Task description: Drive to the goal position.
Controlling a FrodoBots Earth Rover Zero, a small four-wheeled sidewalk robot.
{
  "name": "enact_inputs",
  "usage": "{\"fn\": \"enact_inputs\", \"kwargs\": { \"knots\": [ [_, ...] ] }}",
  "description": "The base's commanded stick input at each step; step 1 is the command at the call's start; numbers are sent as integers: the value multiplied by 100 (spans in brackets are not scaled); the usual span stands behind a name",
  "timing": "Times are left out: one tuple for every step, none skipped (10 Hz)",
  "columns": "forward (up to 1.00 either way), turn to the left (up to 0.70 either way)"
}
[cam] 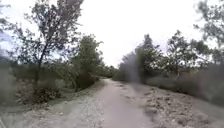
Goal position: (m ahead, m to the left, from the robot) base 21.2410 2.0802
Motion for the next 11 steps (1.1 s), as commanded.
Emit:
{"fn": "enact_inputs", "kwargs": {
  "knots": [
    [45, 0],
    [45, 0],
    [45, 0],
    [45, 0],
    [45, 0],
    [45, 0],
    [45, -9],
    [45, -27],
    [45, -21],
    [45, -8],
    [45, 0]
  ]
}}
